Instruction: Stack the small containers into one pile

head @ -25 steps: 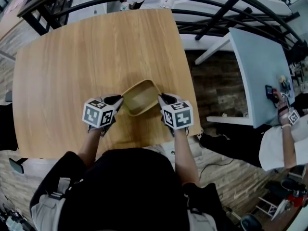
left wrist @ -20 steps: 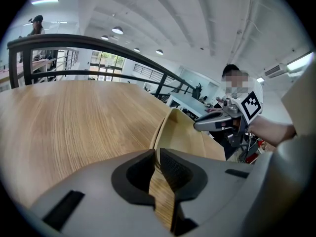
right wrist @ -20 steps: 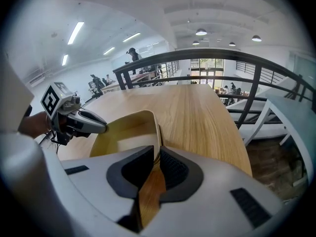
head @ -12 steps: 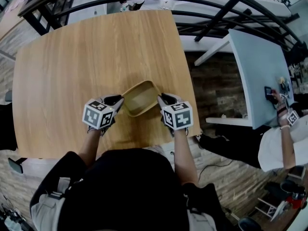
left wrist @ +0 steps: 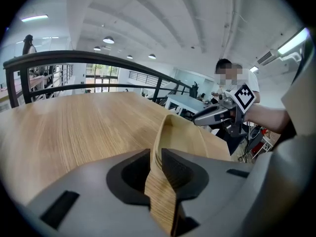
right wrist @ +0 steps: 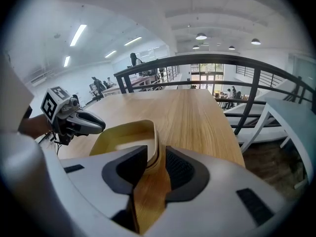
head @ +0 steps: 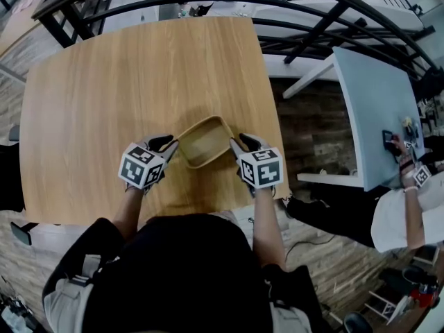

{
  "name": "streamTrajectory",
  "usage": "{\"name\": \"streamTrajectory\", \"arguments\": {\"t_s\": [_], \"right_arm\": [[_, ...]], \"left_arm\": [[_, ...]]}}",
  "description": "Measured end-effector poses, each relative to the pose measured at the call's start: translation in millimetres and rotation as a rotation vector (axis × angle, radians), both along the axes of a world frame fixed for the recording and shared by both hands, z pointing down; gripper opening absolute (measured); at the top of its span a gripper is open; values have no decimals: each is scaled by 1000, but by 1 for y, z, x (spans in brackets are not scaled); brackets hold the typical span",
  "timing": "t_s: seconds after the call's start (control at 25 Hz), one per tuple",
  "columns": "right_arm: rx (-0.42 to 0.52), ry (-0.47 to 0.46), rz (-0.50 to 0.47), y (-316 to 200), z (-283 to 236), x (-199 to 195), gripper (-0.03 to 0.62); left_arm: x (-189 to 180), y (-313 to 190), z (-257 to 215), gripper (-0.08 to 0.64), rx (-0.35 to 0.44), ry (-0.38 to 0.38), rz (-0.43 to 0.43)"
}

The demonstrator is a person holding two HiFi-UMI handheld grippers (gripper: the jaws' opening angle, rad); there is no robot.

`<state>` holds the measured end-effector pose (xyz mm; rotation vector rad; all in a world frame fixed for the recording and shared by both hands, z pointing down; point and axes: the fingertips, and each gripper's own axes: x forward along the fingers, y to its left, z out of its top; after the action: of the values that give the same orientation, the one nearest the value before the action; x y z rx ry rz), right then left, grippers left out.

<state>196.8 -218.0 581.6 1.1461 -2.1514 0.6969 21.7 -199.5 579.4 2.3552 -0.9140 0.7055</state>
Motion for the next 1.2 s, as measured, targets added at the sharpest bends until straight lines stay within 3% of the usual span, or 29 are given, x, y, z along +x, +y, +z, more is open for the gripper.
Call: {"name": "streamTrajectory", "arguments": {"t_s": [0.32,0.44,0.6,0.88,1.2], "right_arm": [[30,-46,-25,-1,-15,-9,116],[61,-39,-2,-4,-19,-5,58],[73,-33,-6,-6,-18,-3,38],[76,-45,-79,-18,-17,-8,34],[46,-28,-173,-24,-4,-13,34]], "left_arm": [[-8,-5,-16,58,42,31,-46],[-8,-4,-19,58,50,29,-55],[-10,2,-20,58,44,22,-71],[-4,11,-30,40,47,44,-109],[13,22,-19,38,5,1,-117]]}}
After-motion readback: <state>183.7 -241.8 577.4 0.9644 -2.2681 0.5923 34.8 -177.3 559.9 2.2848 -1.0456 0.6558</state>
